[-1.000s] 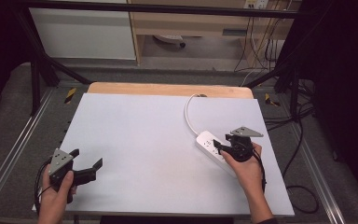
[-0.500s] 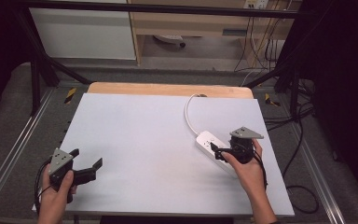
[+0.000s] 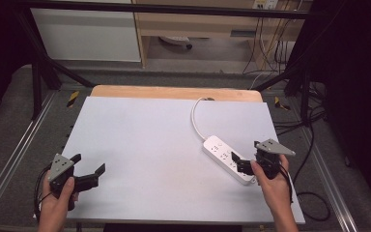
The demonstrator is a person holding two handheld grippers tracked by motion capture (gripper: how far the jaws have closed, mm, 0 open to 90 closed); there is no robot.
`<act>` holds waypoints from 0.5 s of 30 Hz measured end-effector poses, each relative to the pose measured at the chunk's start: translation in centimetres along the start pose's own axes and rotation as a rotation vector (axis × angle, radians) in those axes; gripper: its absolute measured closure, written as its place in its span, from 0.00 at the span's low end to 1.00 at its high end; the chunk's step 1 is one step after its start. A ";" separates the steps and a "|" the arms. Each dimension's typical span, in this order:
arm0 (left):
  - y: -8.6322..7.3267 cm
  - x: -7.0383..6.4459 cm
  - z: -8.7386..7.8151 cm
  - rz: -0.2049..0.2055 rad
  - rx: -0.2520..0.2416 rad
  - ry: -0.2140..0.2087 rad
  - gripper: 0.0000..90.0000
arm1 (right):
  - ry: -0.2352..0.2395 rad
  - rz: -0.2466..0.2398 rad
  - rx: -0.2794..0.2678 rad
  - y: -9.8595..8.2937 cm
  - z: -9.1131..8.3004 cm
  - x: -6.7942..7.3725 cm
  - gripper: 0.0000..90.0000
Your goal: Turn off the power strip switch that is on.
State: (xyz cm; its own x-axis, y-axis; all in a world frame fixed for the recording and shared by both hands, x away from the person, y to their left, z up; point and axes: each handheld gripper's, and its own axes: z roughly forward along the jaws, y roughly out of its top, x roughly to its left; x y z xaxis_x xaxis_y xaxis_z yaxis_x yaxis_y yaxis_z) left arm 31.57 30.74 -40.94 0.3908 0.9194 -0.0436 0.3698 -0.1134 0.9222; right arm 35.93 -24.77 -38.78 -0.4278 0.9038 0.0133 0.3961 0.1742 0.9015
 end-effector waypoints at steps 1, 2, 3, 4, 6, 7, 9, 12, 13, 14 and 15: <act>0.0 0.0 0.0 0.000 -0.001 -0.001 0.06 | -0.015 -0.014 -0.020 -0.3 -0.2 -0.1 0.05; 0.0 0.0 -0.1 0.002 -0.001 -0.004 0.06 | -0.024 -0.019 -0.024 -0.4 -0.4 -0.2 0.06; 0.0 0.0 -0.1 0.002 -0.002 -0.004 0.05 | -0.032 -0.020 -0.027 -0.6 -0.6 -0.3 0.06; 0.0 0.0 -0.1 0.002 -0.002 -0.003 0.05 | -0.032 -0.016 -0.031 -0.8 -0.8 -0.4 0.06; 0.0 0.0 -0.1 0.000 0.000 0.001 0.05 | -0.033 -0.009 -0.062 -1.2 -1.2 -0.8 0.09; 0.0 0.1 -0.1 0.001 0.002 0.003 0.05 | -0.028 -0.009 -0.070 -1.4 -1.3 -0.9 0.09; 0.0 0.2 -0.1 -0.005 -0.001 0.006 0.05 | -0.030 -0.016 -0.071 -1.8 -1.6 -1.3 0.09; 0.0 0.2 -0.2 -0.004 -0.002 0.004 0.05 | -0.034 -0.015 -0.073 -2.5 -2.2 -1.9 0.08; 0.0 0.2 -0.2 -0.003 0.000 0.004 0.05 | -0.036 -0.017 -0.075 -2.8 -2.4 -2.0 0.08; 0.0 0.1 -0.2 0.000 0.000 0.003 0.05 | -0.039 -0.020 -0.075 -2.9 -2.6 -2.1 0.08; 0.0 0.1 -0.1 -0.001 -0.002 0.002 0.05 | -0.040 -0.017 -0.072 -3.1 -2.9 -2.3 0.08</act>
State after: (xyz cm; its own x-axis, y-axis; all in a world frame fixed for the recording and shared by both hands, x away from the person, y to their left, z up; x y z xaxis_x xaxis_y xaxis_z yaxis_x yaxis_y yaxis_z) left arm 31.50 30.88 -40.86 0.3887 0.9203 -0.0436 0.3682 -0.1118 0.9230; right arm 33.29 -28.50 -40.36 -0.4008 0.9160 -0.0178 0.3290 0.1620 0.9303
